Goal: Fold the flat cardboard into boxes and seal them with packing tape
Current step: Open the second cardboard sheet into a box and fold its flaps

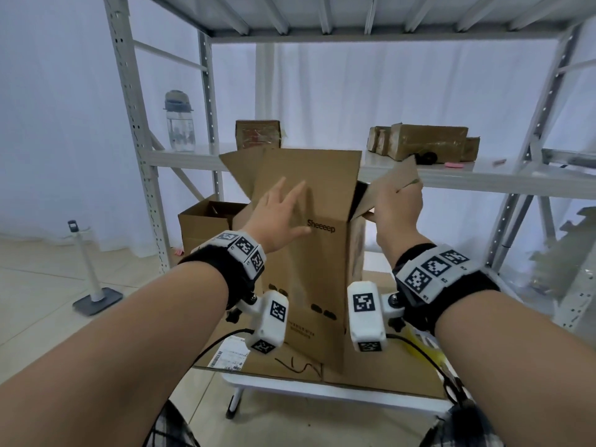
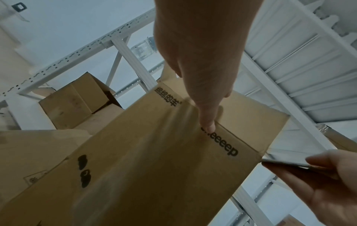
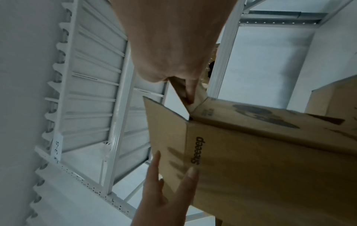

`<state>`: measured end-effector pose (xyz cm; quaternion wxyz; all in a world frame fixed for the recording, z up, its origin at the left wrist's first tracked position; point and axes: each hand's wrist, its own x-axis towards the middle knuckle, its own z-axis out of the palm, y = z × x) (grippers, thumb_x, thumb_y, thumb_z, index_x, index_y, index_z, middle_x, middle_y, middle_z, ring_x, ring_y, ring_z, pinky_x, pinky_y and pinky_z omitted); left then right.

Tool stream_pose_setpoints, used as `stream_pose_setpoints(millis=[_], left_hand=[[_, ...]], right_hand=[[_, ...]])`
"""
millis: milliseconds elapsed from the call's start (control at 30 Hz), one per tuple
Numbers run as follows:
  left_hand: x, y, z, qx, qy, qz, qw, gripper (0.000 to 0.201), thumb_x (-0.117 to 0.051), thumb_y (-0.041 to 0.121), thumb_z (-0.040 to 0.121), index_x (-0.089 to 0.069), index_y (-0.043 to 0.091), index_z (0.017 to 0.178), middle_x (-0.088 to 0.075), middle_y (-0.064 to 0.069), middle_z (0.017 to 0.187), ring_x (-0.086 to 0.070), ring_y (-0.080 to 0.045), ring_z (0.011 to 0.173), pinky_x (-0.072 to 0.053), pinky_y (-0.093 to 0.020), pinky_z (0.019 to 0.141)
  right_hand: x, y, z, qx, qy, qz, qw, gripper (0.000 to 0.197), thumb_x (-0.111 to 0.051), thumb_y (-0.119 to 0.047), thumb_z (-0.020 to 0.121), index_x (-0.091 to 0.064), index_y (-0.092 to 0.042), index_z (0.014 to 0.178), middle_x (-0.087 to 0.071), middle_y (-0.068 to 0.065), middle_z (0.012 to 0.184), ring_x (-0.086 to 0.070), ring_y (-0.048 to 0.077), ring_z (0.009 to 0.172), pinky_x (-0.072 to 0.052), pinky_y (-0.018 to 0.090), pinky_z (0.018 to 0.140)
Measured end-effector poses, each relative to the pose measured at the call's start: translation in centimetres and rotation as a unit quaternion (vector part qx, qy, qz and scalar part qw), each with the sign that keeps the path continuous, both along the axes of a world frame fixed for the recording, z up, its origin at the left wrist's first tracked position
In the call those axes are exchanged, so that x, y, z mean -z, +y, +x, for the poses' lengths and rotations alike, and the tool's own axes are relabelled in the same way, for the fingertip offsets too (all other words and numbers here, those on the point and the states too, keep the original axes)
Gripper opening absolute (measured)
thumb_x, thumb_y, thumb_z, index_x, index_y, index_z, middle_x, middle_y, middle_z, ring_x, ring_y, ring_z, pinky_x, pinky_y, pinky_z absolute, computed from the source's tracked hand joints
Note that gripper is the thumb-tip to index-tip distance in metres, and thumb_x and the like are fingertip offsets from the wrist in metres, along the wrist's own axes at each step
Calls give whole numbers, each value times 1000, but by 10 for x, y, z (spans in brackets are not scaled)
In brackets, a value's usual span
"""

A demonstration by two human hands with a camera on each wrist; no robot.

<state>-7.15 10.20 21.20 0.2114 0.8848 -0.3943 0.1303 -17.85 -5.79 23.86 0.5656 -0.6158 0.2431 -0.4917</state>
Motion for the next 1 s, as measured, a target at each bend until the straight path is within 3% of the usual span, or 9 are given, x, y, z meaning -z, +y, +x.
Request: stream_pose_setpoints(millis=[67, 167, 267, 367, 467, 533, 633, 833, 1000], left_hand=[[-4, -3, -1, 1, -20, 4, 1000, 91, -63, 46, 88, -1, 35, 153, 7, -8, 161, -2, -31, 148, -7, -41, 118], [-5, -9, 0, 5, -24, 63, 998, 89, -61, 48, 88, -2, 33, 153, 1, -9, 162, -5, -30, 148, -8, -40, 119], [-1, -13, 2, 0, -13, 92, 996, 88, -59, 50, 89, -3, 32, 153, -1, -9, 162, -6, -30, 148, -10, -43, 119], [5, -15, 3, -4, -22, 96, 995, 86, -57, 52, 89, -4, 31, 154, -2, -9, 161, -6, -30, 148, -10, -43, 118], [8, -16, 6, 6, -26, 91, 996, 85, -57, 52, 89, -5, 32, 153, 1, -8, 162, -4, -30, 148, -12, -45, 119], [8, -16, 8, 9, -28, 86, 996, 84, -57, 52, 89, -6, 32, 153, 1, -7, 162, -4, -29, 148, -12, -45, 120], [6, -19, 11, 13, -43, 96, 994, 81, -54, 53, 91, -9, 30, 153, -2, -7, 162, -4, -28, 148, -10, -45, 120], [1, -29, 11, 24, -59, 100, 993, 79, -50, 54, 92, -9, 28, 154, -7, -5, 162, -8, -25, 148, -11, -43, 121], [-7, -41, -2, 70, -107, 104, 986, 79, -53, 51, 92, -10, 29, 154, -4, -5, 162, -6, -26, 148, -9, -41, 121]], right_hand=[[5, -4, 3, 21, 5, -40, 999, 53, -38, -14, 97, -29, -15, 149, -53, -11, 91, -56, 12, 85, -55, 41, 84], [13, -6, 2, 11, 53, -101, 993, 37, -37, -15, 99, -44, -16, 135, -54, -12, 84, -58, 16, 81, -48, 32, 72], [26, -9, 6, -44, 104, -98, 989, 13, -45, -25, 99, -53, -19, 108, -61, -2, 97, -59, 22, 91, -51, 37, 82], [35, -17, 11, -72, 101, -73, 990, 21, -51, -31, 98, -53, -18, 116, -59, -1, 107, -58, 22, 102, -49, 42, 97], [38, -28, 14, -78, 88, -52, 992, 43, -63, -31, 91, -46, -17, 128, -56, -4, 106, -57, 19, 101, -49, 39, 97], [42, -32, 18, -90, 90, -13, 992, 53, -70, -37, 85, -44, -19, 128, -58, -5, 107, -59, 20, 104, -51, 41, 95], [44, -30, 25, -111, 85, 8, 990, 48, -74, -39, 81, -46, -24, 116, -61, -1, 111, -61, 23, 106, -52, 45, 94], [37, -22, 29, -116, 82, -65, 988, 43, -55, -36, 97, -43, -18, 134, -56, -2, 116, -55, 18, 103, -48, 34, 95], [31, -22, 32, -130, 103, -81, 983, 38, -46, -35, 100, -44, -20, 135, -58, 0, 120, -57, 22, 109, -47, 41, 100]])
